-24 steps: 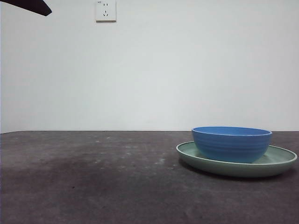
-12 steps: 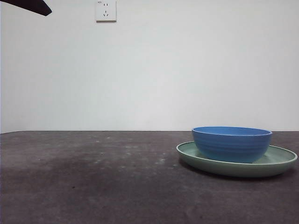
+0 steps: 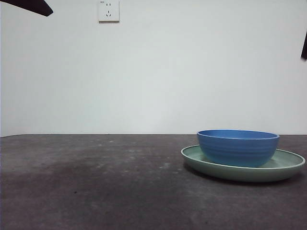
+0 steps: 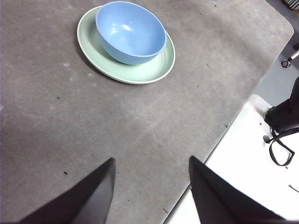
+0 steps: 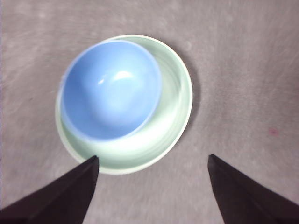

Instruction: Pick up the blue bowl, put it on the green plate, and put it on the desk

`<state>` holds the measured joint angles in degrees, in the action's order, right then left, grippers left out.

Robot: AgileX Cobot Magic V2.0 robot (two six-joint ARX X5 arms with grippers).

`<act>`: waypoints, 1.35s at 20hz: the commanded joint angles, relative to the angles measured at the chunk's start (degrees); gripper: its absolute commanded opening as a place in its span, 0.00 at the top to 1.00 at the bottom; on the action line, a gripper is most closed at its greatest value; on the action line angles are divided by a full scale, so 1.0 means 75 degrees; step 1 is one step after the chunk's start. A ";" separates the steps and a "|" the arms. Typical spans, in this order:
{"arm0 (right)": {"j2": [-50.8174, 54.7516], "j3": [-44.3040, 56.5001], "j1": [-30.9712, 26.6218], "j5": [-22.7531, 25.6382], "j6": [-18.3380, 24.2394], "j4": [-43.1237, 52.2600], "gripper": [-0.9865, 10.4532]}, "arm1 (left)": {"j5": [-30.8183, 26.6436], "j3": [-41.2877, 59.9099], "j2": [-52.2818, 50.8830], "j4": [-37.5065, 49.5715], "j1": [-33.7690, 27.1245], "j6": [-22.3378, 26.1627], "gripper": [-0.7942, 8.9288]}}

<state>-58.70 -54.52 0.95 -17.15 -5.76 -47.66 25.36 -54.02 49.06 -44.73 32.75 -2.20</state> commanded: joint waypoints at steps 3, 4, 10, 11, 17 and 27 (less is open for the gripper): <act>-0.1682 -0.0143 -0.0650 -0.0644 0.0256 0.0863 0.59 | 0.0029 -0.0058 0.0047 0.0079 0.0044 0.0207 0.66; -0.1976 -0.0143 -0.0685 -0.0723 0.0254 0.1067 0.59 | 0.0029 -0.0058 0.0047 0.0079 0.0044 0.0207 0.66; -0.3547 -0.0143 -0.0606 -0.0801 0.0256 0.2072 0.67 | 0.0026 -0.0058 0.0047 0.0082 0.0044 0.0204 0.66; -0.3768 -0.0143 -0.0597 -0.0799 0.0256 0.2168 0.67 | 0.0026 -0.0058 0.0047 0.0082 0.0044 0.0204 0.66; -0.4709 -0.0143 -0.0417 -0.0921 0.0256 0.2736 0.71 | 0.0026 -0.0058 0.0047 0.0082 0.0044 0.0204 0.66; -0.5117 -0.0143 -0.0309 -0.0854 0.0157 0.3037 0.91 | 0.0026 -0.0058 0.0047 0.0079 0.0044 0.0146 0.66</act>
<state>-95.85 -54.54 -1.43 -24.10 -4.78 -25.04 25.36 -54.02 49.06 -44.73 32.75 -1.37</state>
